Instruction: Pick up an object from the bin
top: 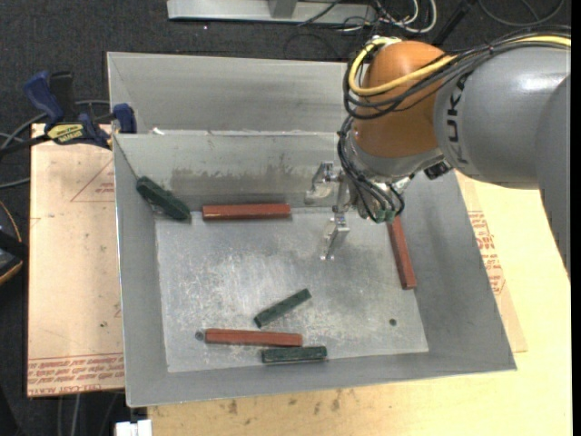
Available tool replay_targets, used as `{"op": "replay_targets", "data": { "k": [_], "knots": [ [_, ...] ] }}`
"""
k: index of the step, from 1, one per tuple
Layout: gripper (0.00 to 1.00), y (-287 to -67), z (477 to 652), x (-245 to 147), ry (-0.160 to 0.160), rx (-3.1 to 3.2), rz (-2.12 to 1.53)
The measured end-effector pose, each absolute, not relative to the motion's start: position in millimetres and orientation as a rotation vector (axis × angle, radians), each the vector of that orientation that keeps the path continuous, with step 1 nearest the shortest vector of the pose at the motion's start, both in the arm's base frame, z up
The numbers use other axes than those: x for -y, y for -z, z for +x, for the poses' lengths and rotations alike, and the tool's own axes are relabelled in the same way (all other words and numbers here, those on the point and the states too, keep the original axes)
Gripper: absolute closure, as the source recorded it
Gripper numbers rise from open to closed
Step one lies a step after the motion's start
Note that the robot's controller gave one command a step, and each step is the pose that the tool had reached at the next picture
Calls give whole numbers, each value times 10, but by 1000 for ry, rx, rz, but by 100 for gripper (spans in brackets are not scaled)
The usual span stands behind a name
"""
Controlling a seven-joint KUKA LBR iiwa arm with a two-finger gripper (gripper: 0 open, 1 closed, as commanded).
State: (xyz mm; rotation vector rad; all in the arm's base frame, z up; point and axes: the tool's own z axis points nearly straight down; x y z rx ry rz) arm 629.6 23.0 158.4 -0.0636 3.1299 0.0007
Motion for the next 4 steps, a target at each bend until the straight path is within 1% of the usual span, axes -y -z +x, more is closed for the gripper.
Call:
{"op": "replay_targets", "data": {
  "k": [1, 2, 3, 4],
  "knots": [
    [100, -783, 5720, -137, 0, -3096, -426],
    [0, -756, 5701, -132, 0, -3101, -426],
    [0, -757, 5701, -132, 0, -3101, -426],
    [100, -790, 6183, -773, 7, -3035, -742]
  ]
}}
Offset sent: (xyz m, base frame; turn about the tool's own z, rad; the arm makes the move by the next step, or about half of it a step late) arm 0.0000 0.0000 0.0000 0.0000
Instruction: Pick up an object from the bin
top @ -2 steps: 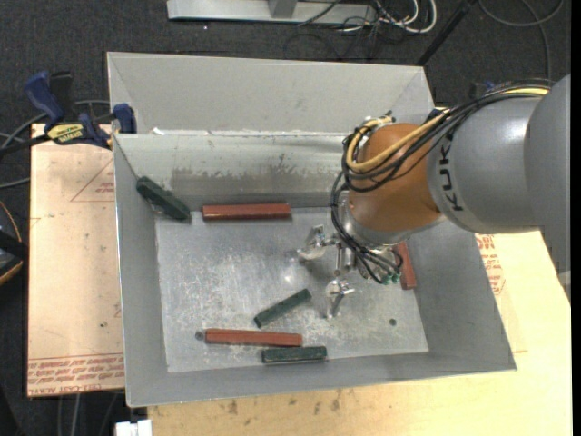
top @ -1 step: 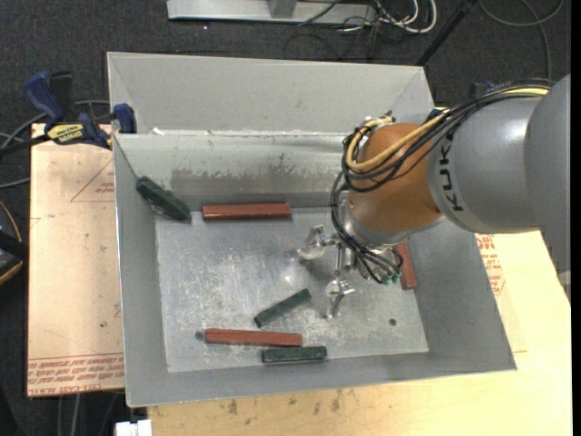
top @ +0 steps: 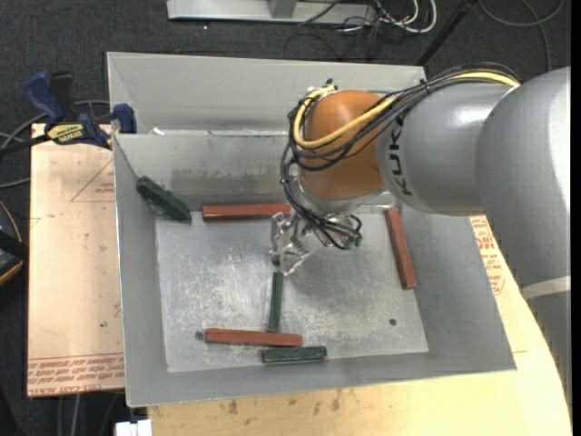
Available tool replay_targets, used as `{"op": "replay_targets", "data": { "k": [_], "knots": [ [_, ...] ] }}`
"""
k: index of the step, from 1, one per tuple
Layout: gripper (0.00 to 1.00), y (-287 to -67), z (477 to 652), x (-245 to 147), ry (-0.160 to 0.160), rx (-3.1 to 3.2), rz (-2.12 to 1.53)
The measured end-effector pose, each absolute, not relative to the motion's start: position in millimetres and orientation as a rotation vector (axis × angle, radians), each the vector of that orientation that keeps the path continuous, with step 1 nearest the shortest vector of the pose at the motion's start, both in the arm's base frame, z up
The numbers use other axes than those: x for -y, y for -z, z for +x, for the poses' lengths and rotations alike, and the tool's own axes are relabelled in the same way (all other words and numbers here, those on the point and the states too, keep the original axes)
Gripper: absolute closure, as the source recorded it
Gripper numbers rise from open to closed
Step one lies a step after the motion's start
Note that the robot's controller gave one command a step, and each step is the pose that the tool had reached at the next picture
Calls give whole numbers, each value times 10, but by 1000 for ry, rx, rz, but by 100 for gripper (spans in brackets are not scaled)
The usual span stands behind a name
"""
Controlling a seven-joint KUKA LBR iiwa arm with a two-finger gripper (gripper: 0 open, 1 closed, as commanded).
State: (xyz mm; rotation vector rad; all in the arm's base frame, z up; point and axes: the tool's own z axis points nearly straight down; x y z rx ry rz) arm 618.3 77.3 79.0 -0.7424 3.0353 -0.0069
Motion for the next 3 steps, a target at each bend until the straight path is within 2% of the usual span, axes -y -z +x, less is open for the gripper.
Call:
{"op": "replay_targets", "data": {
  "k": [1, 2, 3],
  "knots": [
    [0, -769, 6168, -792, 0, -3037, -743],
    [0, -769, 6169, -792, 0, -3037, -743],
    [100, -799, 5549, -812, 8, -2940, -1003]
  ]
}}
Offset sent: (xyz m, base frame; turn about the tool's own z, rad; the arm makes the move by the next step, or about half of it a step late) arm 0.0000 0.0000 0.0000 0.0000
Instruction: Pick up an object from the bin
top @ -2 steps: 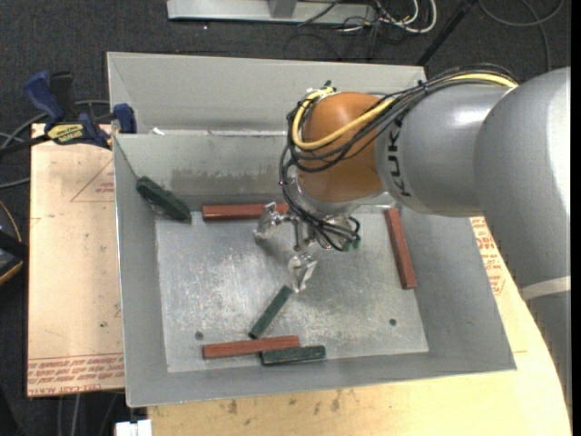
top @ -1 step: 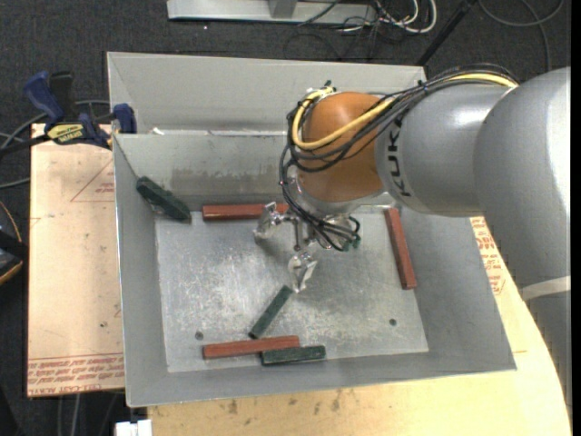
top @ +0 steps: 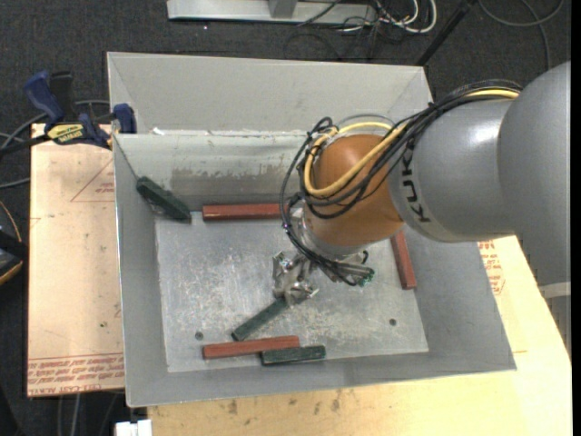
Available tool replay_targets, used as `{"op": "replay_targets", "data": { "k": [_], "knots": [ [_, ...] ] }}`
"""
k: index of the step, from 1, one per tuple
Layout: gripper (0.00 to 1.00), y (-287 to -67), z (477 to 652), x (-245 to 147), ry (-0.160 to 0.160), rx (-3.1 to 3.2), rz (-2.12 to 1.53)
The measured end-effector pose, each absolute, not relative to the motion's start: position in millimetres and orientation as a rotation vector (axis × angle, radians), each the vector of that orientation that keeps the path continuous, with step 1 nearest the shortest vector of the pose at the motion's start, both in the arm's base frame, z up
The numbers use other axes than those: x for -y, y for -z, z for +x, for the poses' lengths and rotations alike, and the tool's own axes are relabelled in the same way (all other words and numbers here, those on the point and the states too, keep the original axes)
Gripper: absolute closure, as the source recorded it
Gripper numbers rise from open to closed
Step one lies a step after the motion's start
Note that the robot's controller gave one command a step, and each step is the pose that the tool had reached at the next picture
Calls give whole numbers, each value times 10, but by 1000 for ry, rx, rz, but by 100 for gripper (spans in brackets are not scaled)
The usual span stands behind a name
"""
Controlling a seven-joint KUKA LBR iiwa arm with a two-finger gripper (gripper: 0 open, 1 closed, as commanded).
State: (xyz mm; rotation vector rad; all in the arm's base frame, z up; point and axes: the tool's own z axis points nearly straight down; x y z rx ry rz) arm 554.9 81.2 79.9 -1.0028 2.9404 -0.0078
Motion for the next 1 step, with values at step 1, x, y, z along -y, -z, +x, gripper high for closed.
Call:
{"op": "replay_targets", "data": {
  "k": [1],
  "knots": [
    [0, -754, 5491, -803, 3, -2963, -1011]
  ]
}}
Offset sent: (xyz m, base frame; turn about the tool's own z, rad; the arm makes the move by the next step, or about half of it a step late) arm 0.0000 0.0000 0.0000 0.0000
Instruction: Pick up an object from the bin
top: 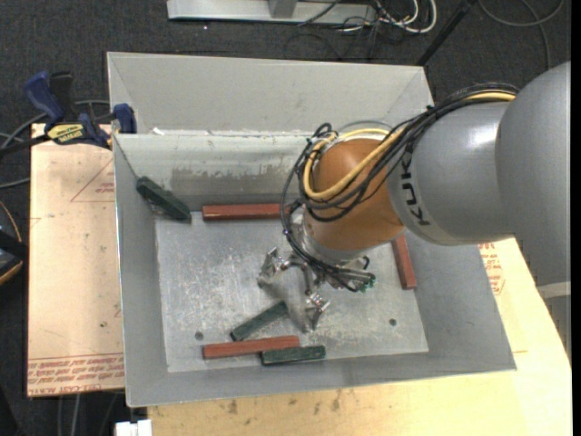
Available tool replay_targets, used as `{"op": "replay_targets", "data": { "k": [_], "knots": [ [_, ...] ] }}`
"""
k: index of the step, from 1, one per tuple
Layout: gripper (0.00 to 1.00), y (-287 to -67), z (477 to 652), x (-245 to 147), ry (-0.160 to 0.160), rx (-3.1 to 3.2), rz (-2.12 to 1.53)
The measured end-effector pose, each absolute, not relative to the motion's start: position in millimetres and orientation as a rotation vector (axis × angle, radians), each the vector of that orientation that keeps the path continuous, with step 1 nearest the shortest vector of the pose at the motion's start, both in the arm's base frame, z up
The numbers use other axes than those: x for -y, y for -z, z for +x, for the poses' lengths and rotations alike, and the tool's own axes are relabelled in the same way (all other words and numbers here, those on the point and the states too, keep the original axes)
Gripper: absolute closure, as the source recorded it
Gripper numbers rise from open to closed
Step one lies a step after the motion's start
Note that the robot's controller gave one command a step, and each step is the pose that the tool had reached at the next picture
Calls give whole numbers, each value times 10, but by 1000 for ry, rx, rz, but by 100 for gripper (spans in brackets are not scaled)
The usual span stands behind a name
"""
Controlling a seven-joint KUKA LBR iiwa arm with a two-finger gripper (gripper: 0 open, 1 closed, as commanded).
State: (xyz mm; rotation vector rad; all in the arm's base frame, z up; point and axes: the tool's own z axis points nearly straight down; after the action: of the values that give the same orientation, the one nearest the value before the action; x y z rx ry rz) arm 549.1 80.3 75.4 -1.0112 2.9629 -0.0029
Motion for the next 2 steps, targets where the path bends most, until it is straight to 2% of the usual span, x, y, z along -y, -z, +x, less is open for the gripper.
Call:
{"op": "replay_targets", "data": {
  "k": [1, 2],
  "knots": [
    [0, -754, 5491, -803, 3, -2963, -1011],
    [100, -799, 5383, -1521, 0, -2894, -1183]
  ]
}}
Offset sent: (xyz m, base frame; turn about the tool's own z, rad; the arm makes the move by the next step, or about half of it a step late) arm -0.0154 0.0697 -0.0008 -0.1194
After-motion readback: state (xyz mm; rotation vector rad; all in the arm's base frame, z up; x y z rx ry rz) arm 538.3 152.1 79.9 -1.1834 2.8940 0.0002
